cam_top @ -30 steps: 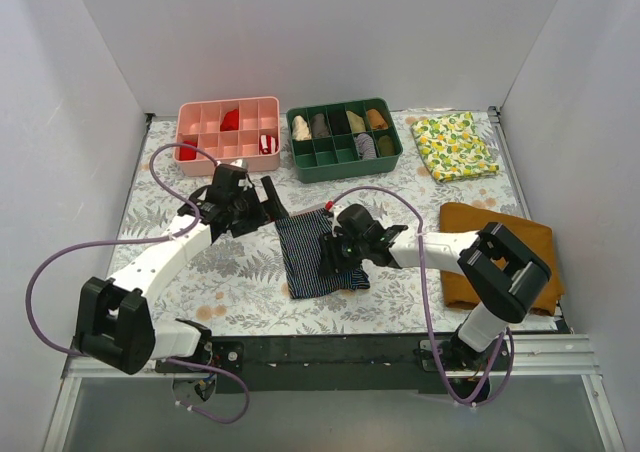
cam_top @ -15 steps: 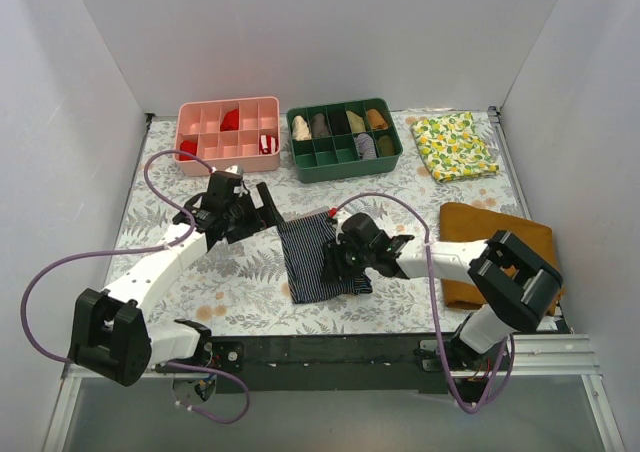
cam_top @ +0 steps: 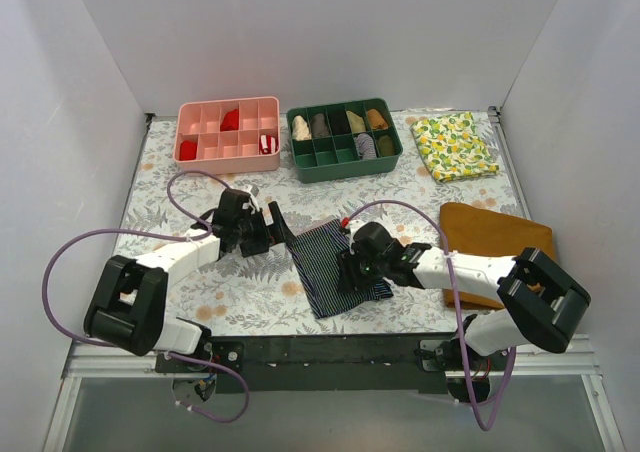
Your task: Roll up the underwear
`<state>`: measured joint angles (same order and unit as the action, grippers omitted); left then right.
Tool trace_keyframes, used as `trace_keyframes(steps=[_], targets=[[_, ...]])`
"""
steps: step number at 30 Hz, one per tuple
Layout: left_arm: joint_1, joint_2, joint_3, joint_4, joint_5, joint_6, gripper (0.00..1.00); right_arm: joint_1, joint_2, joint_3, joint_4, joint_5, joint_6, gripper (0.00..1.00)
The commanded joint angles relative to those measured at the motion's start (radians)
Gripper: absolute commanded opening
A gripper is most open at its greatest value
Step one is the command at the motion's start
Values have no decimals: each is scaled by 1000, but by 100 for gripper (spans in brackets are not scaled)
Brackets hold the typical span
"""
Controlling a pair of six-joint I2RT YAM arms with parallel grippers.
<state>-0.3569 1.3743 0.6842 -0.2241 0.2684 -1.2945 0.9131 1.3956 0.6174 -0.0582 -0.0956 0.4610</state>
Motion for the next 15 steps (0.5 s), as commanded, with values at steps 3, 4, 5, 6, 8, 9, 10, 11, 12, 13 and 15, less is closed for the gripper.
trace_keyframes(steps=[3,4,5,6,8,9,10,11,12,13,15], targets=[[4,26,-94,285,106,-49,86,4,19,51,-69,22,-33,53],[4,29,-116,305,104,-55,86,4,20,54,-69,22,-33,54],[4,35,-127,322,101,-58,84,4,20,58,-68,20,-33,54],[3,52,-133,354,100,-61,81,4,23,59,-69,20,-33,53],[4,72,-149,380,100,-63,77,4,26,68,-74,20,-33,54],[3,83,-152,405,100,-66,72,6,28,71,-77,22,-33,54],[4,103,-153,416,106,-71,68,6,29,73,-83,22,-33,54],[4,112,-152,422,104,-74,66,4,32,79,-84,22,-33,53],[4,121,-152,430,103,-74,65,4,31,82,-84,23,-35,54],[4,141,-150,434,103,-75,63,4,31,84,-84,25,-35,54],[4,161,-150,450,100,-77,61,6,31,88,-86,23,-33,54]])
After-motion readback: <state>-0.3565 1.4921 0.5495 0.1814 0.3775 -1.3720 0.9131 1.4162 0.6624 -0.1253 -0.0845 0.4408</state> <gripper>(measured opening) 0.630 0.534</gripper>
